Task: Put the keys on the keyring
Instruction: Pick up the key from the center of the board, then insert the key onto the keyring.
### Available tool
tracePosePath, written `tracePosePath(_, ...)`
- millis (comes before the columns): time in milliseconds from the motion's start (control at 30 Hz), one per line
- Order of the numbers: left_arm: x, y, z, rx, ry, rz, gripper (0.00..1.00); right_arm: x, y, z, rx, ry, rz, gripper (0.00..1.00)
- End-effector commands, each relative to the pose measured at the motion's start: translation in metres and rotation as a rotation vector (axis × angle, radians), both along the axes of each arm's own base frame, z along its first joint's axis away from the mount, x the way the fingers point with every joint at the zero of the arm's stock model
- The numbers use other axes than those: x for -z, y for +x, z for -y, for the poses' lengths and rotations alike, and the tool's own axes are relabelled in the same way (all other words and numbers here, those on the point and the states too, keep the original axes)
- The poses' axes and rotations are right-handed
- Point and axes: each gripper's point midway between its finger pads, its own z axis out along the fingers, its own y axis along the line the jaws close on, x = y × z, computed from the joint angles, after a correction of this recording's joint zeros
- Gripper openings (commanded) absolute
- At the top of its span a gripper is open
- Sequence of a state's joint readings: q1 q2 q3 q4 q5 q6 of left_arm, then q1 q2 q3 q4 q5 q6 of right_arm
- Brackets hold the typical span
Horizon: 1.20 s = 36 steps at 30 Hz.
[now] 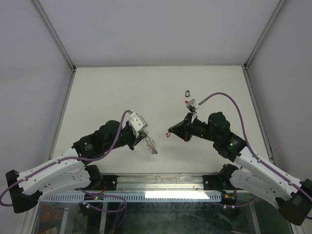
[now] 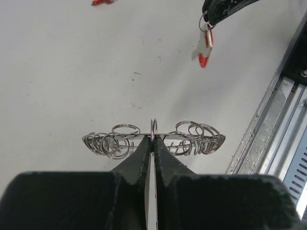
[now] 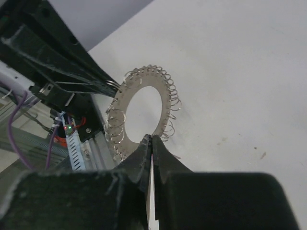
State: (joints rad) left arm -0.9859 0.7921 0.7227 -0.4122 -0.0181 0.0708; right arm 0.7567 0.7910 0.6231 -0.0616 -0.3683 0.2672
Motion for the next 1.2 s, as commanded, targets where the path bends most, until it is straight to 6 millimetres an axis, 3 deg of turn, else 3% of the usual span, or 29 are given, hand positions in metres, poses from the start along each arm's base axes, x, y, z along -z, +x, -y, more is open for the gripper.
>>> tracePosePath(0, -0.048, 0.004, 0.003, 0.012, -0.157, 0.120, 0.00, -0.045, -0.023, -0.013, -0.166, 0.158, 0.146, 0.00)
tracePosePath(233, -0.078, -0.001, 0.011, 0.069, -0.222, 0.185, 0.00, -0.068, -0.050, -0.022, -0.351, 0.254, 0.206, 0.00)
tracePosePath(500, -0.095, -0.002, 0.019, 0.138, -0.233, 0.265, 0.00, -0.080, -0.052, -0.027, -0.384, 0.288, 0.226, 0.00)
tracePosePath(933, -0.095, -0.005, 0.029, 0.201, -0.204, 0.279, 0.00, -0.084, -0.039, -0.033, -0.361, 0.239, 0.241, 0.00)
tracePosePath(1167, -0.089, -0.003, 0.032, 0.202, -0.185, 0.266, 0.00, -0.087, -0.041, -0.044, -0.359, 0.227, 0.273, 0.00)
